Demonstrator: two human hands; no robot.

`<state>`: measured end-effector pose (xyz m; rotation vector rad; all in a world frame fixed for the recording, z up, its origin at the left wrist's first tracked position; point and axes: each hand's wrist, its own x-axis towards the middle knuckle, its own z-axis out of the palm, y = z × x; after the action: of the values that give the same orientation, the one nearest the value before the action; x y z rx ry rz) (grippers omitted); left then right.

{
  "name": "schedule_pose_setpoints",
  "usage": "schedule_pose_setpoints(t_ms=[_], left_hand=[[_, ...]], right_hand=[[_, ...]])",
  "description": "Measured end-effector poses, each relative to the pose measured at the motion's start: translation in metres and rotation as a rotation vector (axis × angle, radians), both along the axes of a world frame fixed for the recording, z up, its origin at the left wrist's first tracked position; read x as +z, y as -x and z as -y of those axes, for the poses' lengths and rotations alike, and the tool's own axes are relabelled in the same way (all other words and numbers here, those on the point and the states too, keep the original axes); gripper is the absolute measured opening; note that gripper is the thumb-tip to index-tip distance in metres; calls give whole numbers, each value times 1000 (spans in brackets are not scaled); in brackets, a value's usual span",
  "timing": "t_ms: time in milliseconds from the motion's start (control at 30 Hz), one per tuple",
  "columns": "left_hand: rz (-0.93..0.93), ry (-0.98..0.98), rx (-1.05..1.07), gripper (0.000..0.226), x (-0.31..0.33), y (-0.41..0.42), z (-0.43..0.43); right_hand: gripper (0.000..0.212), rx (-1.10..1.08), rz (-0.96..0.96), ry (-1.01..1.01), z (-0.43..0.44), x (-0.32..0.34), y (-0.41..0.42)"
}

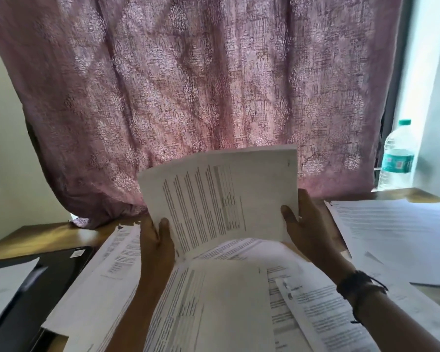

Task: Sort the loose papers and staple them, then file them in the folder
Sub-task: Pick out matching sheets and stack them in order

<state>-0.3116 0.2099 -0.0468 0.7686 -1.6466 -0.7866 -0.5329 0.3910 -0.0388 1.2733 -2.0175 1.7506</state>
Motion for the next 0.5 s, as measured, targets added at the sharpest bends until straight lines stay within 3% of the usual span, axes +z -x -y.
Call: schedule_pose_setpoints(t_ms=[133,233,367,500], left_hand=[[204,-210,-36,56,-17,4,0],[239,-234,-85,35,-20,7,-1],[59,-306,-178,21,-9,2,-2],[-98,-544,-264,14,0,-7,0]], right_hand=[[59,80,83,-157,1,-19,1],[58,38,128,-229,2,-24,6],[44,100,182,-216,2,-15,10],[41,333,535,-142,-8,-4,6]])
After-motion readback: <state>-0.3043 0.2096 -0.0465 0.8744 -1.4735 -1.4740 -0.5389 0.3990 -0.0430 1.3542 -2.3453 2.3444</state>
